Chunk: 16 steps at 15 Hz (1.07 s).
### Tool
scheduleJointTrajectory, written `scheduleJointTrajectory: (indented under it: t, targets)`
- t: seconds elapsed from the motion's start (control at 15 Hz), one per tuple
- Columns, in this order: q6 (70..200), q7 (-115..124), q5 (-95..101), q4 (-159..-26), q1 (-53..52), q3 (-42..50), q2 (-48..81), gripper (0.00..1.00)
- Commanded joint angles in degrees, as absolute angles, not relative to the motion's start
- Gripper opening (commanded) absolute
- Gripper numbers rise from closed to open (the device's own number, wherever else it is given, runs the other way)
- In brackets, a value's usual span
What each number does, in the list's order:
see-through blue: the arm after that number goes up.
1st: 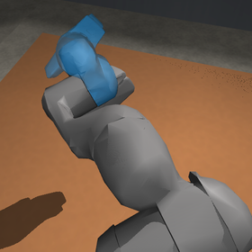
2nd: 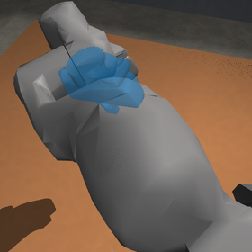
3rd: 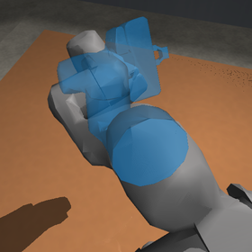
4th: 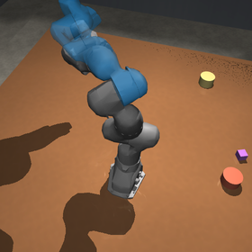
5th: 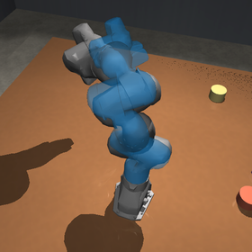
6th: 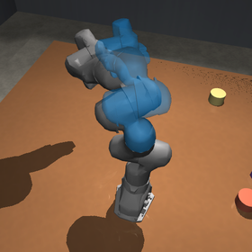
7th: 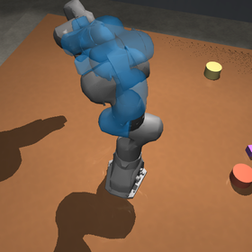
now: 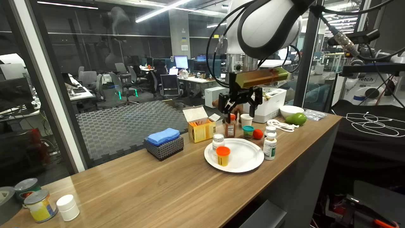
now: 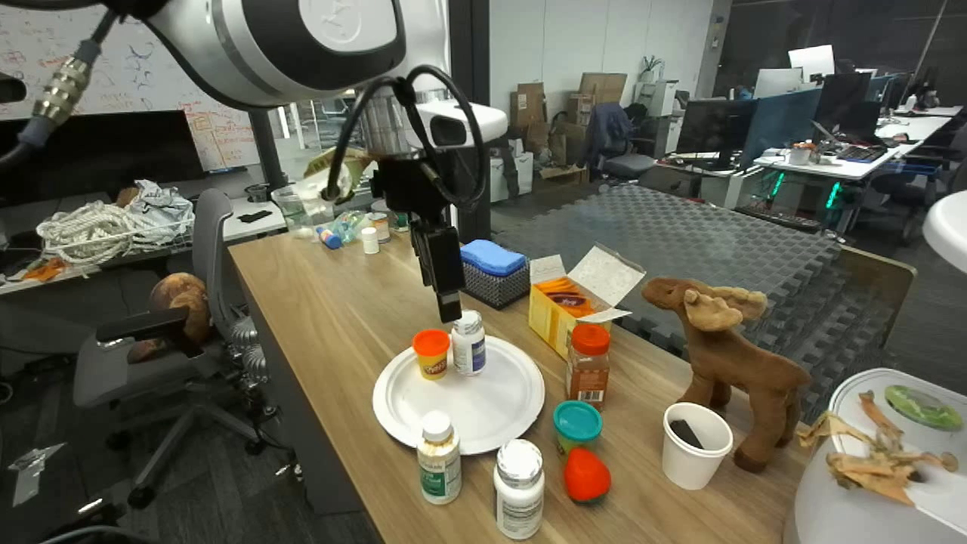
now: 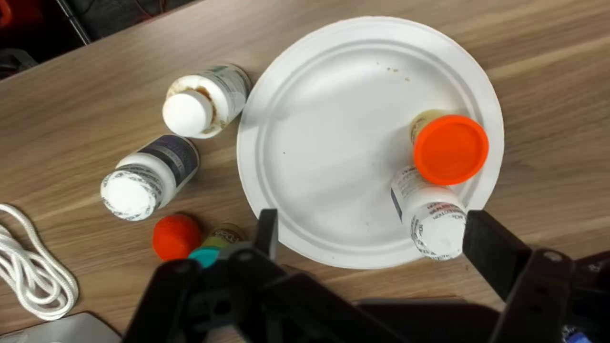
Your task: Put the bottles and the red object on the plate
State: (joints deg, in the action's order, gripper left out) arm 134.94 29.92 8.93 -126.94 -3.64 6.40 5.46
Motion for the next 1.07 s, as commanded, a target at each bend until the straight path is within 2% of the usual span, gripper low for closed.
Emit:
scheduleJointTrajectory:
  t: [0.0,1.0]
  targets:
    - [132.07,18.70,5.09,-127.05,-0.86,4.93,5.84,1.00]
    - [134.17,21.66,-1.03,-113.25,3.95,7.23,20.98,1.00]
